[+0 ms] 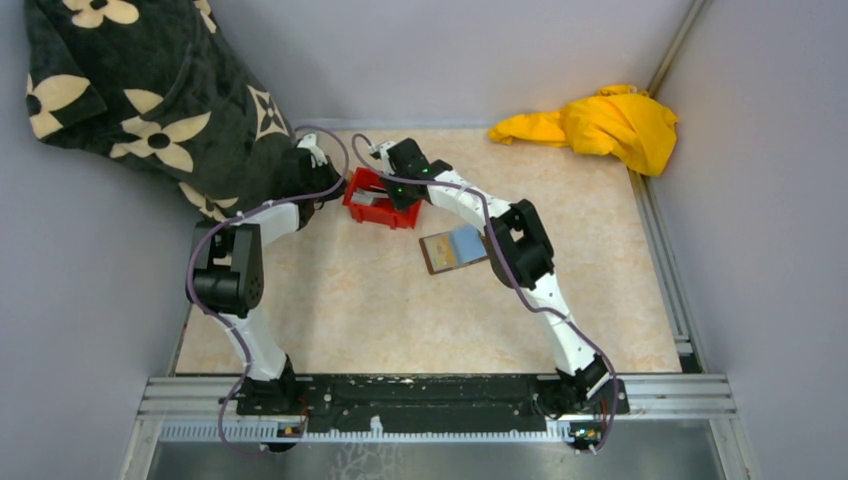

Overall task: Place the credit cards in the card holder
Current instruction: Adjust the credit card in the storage box.

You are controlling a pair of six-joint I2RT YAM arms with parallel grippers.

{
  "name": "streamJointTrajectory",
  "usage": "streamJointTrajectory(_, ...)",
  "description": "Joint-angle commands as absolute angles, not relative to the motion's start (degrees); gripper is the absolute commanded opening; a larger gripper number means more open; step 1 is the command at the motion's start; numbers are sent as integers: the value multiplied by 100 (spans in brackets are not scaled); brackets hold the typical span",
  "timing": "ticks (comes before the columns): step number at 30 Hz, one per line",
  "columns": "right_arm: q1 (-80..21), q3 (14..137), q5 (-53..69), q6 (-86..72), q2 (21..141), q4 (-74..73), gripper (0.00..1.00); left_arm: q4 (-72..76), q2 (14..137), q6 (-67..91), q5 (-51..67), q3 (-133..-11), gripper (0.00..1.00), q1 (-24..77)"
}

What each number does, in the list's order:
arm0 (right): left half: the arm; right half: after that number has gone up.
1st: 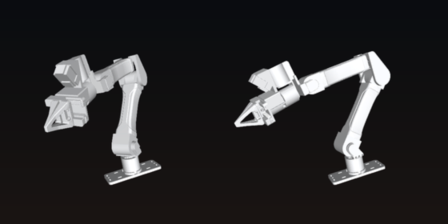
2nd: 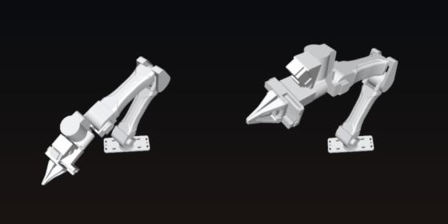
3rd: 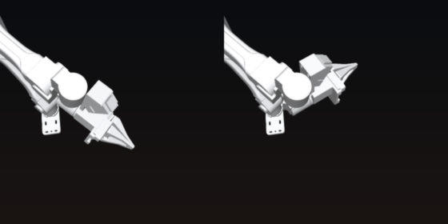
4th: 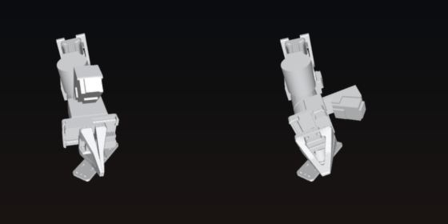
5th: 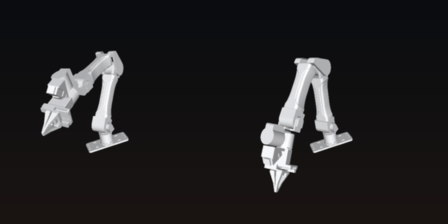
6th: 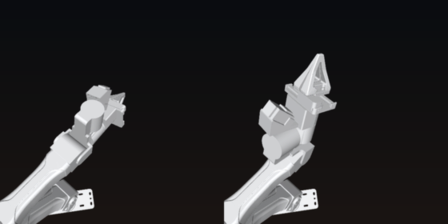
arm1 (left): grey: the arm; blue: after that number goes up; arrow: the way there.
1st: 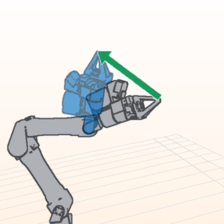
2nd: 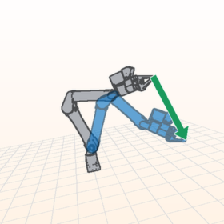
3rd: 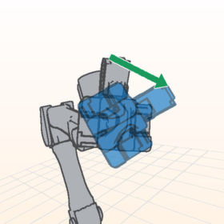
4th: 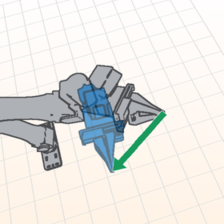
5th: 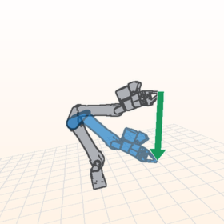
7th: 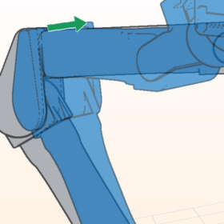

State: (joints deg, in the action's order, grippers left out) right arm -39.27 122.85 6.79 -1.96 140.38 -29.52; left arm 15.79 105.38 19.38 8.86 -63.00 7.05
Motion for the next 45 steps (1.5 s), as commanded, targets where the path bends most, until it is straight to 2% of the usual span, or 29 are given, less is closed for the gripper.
streamJointTrajectory(1, -3999, 12046, 642, -179, 13347, -2738, 0, 1502, 10638, 1770, 1438, -6548, 0, 819)
streamJointTrajectory(30, -3888, 10026, 378, -249, 12001, -2187, 0, 1125, 10670, 1419, 1550, -6639, 0, 1168)
streamJointTrajectory(45, -3595, 10731, 666, -266, 12617, -2400, 0, 1000, 10728, 1320, 1567, -6783, 0, 1239)
